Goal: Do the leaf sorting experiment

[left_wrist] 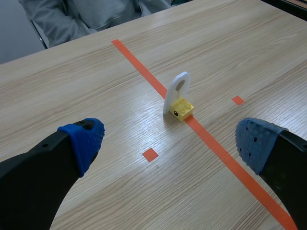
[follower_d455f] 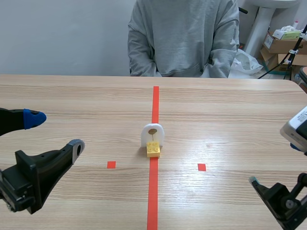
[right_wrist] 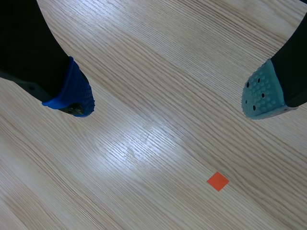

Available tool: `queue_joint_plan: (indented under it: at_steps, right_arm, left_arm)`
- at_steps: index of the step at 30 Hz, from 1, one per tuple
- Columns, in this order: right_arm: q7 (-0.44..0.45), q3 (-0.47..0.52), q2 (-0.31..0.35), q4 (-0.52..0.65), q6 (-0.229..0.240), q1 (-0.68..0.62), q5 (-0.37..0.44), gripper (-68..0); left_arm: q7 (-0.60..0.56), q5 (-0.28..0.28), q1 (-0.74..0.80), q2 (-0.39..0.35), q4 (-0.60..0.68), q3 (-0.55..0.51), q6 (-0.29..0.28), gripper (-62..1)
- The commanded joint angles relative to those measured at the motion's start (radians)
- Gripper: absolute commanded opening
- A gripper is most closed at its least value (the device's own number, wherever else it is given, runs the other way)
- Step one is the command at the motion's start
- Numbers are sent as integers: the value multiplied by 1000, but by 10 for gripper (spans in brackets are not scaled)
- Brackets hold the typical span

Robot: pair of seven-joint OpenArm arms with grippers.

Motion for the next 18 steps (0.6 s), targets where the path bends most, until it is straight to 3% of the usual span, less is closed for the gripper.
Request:
queue_joint_plan:
  at_steps: [1,4,10,15,18]
  right_arm:
    - [11,2,47,19,-8,13,4,-35]
    - [11,2,94,19,-8,39,8,-35]
    - [5,-40,201,18,-8,147,100,-35]
    - [-5,-164,301,-37,-12,326,142,-35]
    - [-3,-271,327,-123,-12,465,167,-35]
  left_arm:
    - [-10,-11,-5,2,14,1,-3,-24]
    - [-11,-11,-5,2,14,1,-3,-24]
    - [-10,-10,-5,-1,14,0,-3,-24]
    - [-10,-10,-5,0,14,-1,-3,-24]
    - [-10,-10,-5,0,14,-1,-2,-24]
